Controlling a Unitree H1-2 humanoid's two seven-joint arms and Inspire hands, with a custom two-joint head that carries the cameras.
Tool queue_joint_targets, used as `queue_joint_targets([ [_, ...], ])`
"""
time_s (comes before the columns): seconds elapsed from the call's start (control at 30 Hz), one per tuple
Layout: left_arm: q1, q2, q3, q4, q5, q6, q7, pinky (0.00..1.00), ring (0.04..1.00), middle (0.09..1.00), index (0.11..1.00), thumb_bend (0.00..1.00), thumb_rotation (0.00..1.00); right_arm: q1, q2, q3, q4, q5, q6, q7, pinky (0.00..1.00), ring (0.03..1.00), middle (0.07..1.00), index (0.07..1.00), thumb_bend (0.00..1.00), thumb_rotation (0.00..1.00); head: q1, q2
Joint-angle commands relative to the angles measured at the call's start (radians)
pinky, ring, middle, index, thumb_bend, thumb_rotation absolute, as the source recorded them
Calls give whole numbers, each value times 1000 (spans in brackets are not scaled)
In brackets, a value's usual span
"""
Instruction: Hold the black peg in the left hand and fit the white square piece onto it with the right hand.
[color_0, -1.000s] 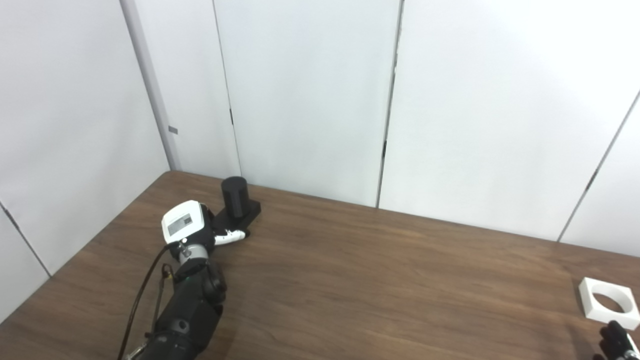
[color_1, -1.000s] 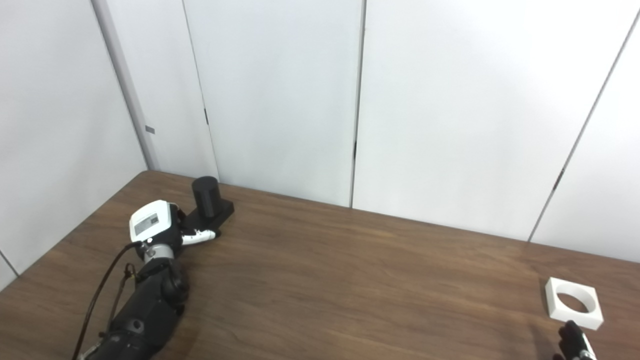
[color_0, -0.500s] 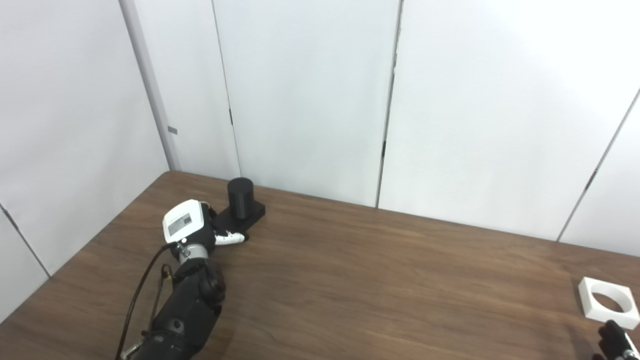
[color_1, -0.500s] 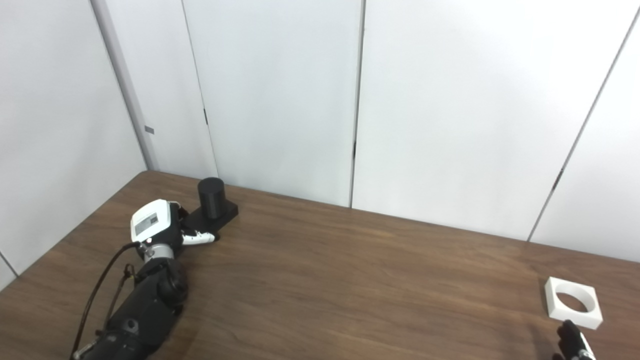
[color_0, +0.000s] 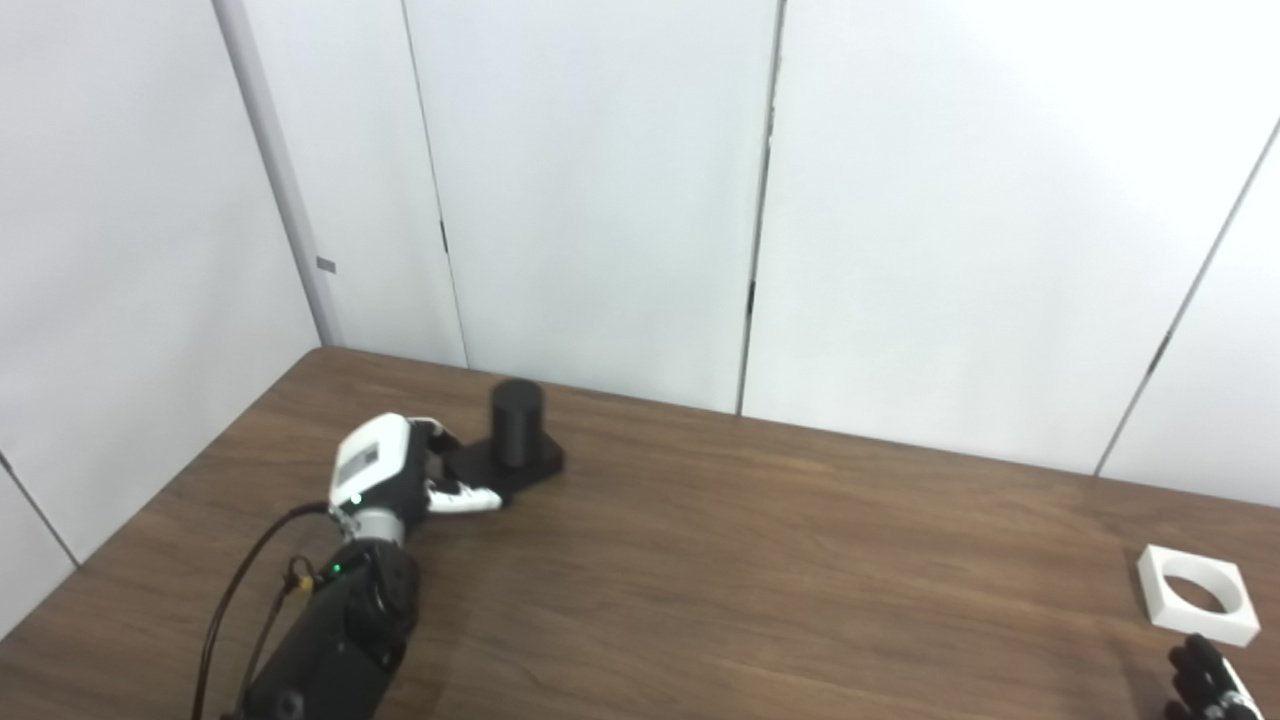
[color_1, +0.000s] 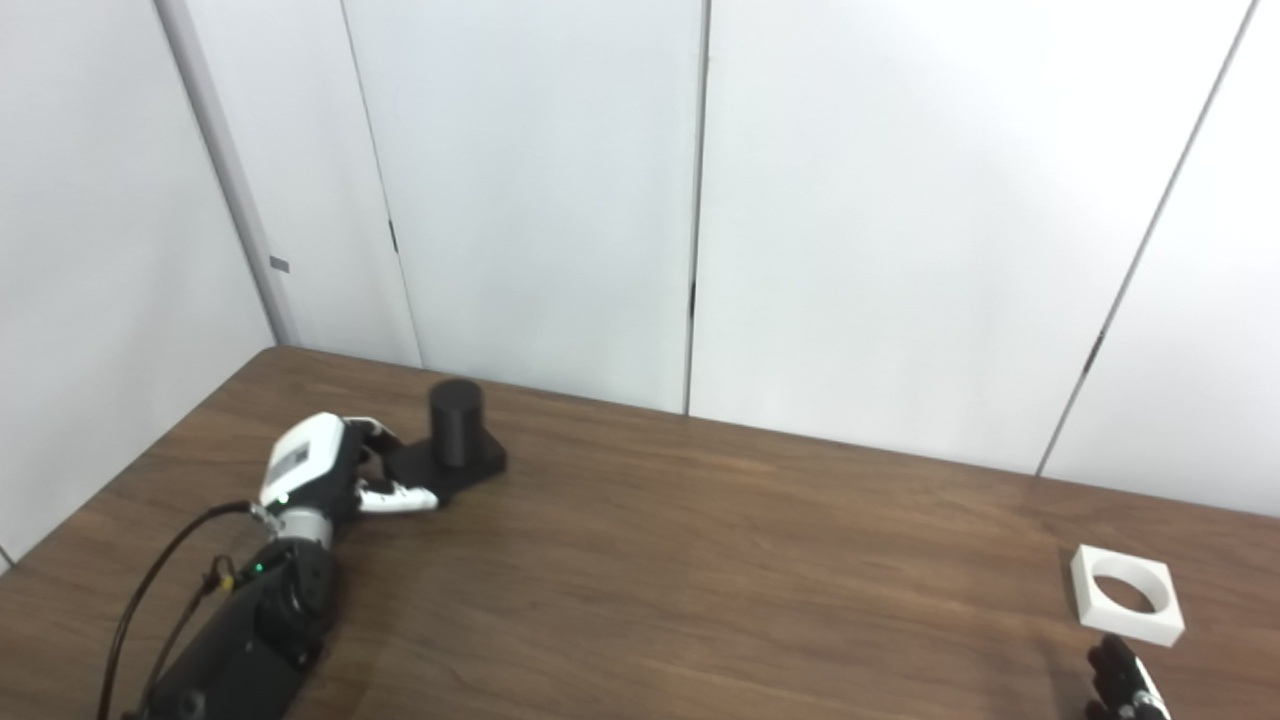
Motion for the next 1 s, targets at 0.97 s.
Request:
queue_joint_targets([
  [0.97,310,-106,-297,-367,-6,-342,-276,671,784,761,487,508,45,101,58,131,-224,-20,198,-143,1000,995,939,933,676,1000,-230,191],
])
